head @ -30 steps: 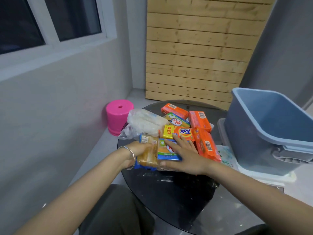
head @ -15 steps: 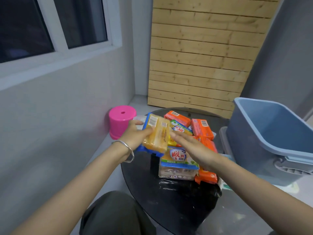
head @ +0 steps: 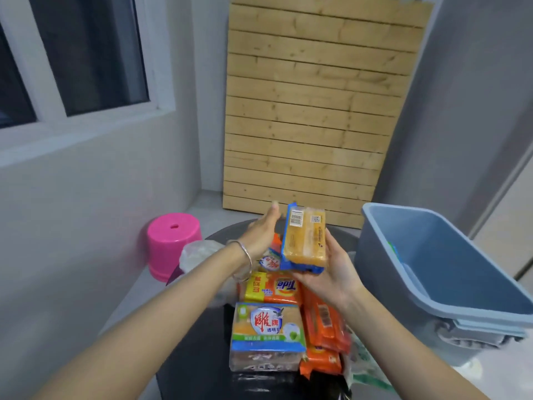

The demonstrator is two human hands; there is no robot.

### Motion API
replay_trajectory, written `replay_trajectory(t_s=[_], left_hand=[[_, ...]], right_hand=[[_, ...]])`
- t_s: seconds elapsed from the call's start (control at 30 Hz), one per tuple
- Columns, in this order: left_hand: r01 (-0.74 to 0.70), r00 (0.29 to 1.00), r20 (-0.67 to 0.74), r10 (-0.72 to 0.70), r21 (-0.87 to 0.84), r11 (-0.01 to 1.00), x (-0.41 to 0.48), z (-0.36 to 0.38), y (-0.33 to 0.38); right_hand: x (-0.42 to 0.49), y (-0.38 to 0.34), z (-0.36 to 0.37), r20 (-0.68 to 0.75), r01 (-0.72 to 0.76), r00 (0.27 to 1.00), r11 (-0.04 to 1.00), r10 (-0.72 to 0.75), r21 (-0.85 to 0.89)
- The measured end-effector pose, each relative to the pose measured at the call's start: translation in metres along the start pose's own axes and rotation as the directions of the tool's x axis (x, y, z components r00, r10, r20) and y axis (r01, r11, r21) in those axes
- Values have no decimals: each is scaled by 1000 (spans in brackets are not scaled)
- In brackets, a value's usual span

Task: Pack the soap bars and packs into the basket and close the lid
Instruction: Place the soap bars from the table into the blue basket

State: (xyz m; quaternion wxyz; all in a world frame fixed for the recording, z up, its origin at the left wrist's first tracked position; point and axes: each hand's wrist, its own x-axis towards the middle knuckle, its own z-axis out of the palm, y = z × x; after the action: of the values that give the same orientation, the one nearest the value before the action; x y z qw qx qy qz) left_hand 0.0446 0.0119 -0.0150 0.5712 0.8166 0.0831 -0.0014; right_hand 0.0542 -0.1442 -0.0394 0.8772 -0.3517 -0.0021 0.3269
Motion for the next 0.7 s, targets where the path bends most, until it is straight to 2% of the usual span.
replay_trajectory(t_s=[0.1, 0.17, 0.27, 0.33, 0.47, 0.6, 0.7], left_hand=[[91, 994, -86, -72, 246, 965, 31, -3, -23], [175, 984, -24, -179, 372, 912, 48, 0, -42], [253, 937, 102, -334, 461, 851, 66, 8, -60], [288, 929, 73, -362, 472, 834, 80, 11, -64], [318, 929, 62, -366, 377, 870, 100, 13, -70], [284, 913, 168, -371, 393, 875, 104, 15, -72], [296, 936, 24, -351, 484, 823, 103, 9, -70]], right_hand=[[8, -9, -18, -50, 40, 998, 999, -40, -2], [14, -13, -31, -92, 35, 995, 999, -35, 6], [21, -14, -46, -109, 29, 994, 1000, -29, -5], [24, -14, -52, -108, 9, 994, 1000, -7, 19], [28, -7, -58, -92, -13, 996, 1000, 15, 25], [29, 1, -56, -137, -25, 990, 1000, 22, -19], [31, 1, -56, -156, -4, 988, 1000, 0, -27]])
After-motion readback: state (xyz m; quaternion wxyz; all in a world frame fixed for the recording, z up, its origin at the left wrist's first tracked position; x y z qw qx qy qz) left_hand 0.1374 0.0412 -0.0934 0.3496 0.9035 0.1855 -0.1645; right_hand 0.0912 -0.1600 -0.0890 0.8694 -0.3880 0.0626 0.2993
